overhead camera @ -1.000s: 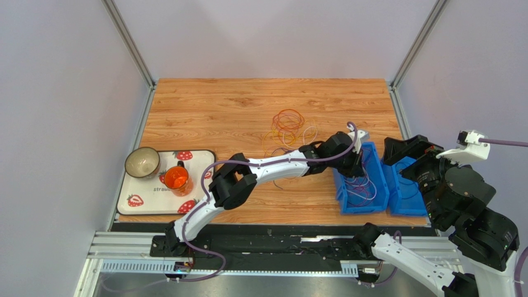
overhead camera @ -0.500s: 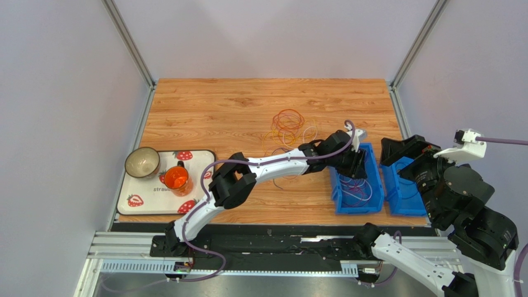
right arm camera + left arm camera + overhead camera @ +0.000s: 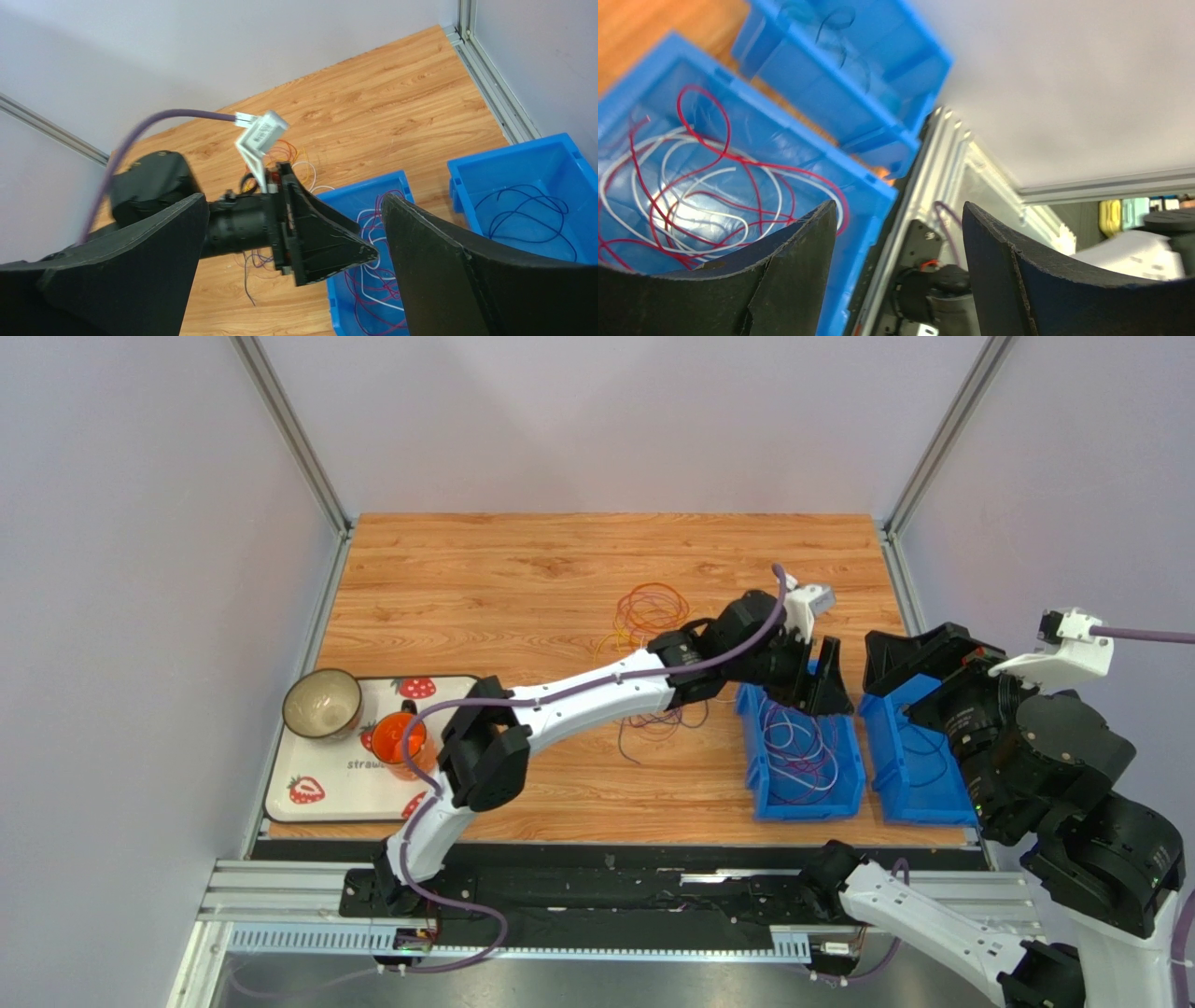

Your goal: Untangle the cables

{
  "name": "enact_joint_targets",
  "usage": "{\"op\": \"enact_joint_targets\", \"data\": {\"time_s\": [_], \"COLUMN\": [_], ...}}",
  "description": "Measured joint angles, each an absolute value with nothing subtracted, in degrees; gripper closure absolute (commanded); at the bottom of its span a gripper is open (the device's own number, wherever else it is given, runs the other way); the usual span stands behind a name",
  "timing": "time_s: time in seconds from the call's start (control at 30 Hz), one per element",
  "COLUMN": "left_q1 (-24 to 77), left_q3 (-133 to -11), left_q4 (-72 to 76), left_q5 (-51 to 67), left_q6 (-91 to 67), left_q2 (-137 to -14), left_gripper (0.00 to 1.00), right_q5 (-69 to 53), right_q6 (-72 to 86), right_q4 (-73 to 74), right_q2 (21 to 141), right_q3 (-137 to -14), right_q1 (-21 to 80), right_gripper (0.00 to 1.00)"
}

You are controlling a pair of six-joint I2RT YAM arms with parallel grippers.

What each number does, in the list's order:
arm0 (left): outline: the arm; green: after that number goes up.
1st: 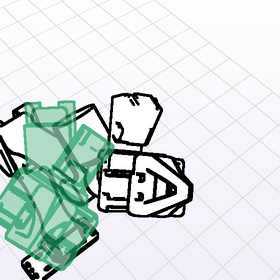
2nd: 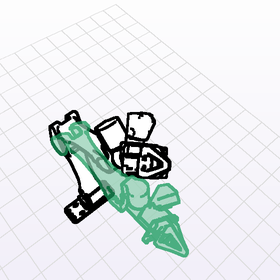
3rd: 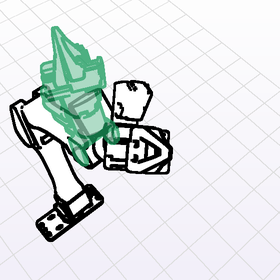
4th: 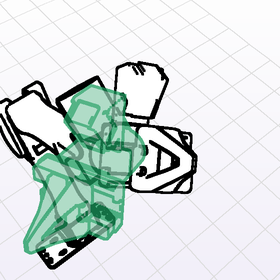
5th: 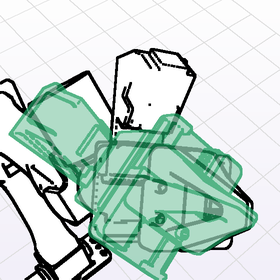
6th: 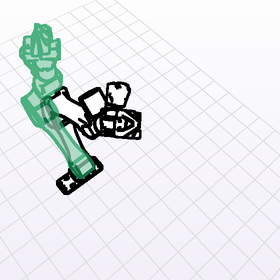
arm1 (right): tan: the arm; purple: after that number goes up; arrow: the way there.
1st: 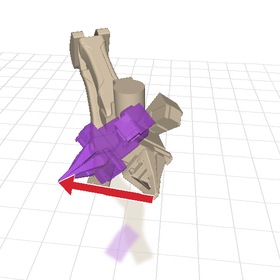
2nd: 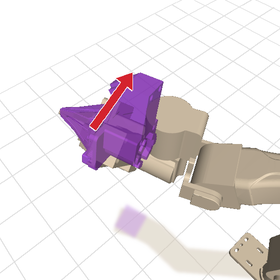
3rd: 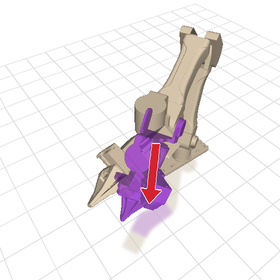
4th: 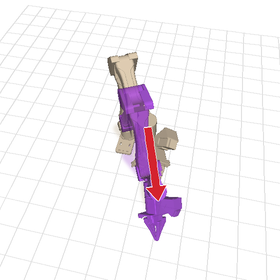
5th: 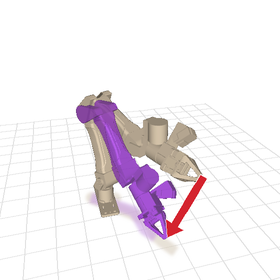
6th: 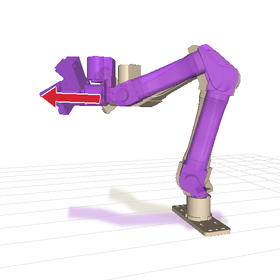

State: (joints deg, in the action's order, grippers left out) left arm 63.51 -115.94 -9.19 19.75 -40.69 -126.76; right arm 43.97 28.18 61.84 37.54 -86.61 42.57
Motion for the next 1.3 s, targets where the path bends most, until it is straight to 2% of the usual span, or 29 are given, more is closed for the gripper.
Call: {"op": "enact_joint_targets", "data": {"time_s": [0.2,0.53,0.77,1.03,1.3], "left_q1": [59.5,46.5,43.0,43.0,43.0], "left_q3": [-113.5,-87.6,-77.8,-65.7,-55.2], "left_q4": [-9.8,-11.9,-26.2,-40.7,-45.7], "left_q5": [20.9,18.2,6.8,-8.5,-14.6], "left_q6": [-40.7,-38.3,-30.6,-24.6,-22.3], "left_q2": [-116.5,-90.3,-74.9,-49.4,-36.6], "left_gripper": [0.25,0.25,0.25,0.23,0.23], "right_q5": [43.8,40.3,36.9,30.5,22.3], "right_q6": [27.2,26.9,26.9,28.0,31.2], "right_q4": [61.3,59.4,58.2,54.6,49.5], "right_q2": [40.1,45.6,50.1,57.5,67.7], "right_q3": [-90.0,-90.2,-89.3,-86.5,-79.4], "right_q1": [42.6,42.6,42.6,42.6,42.6], "right_gripper": [0.02,0.04,0.05,0.07,0.09]}}
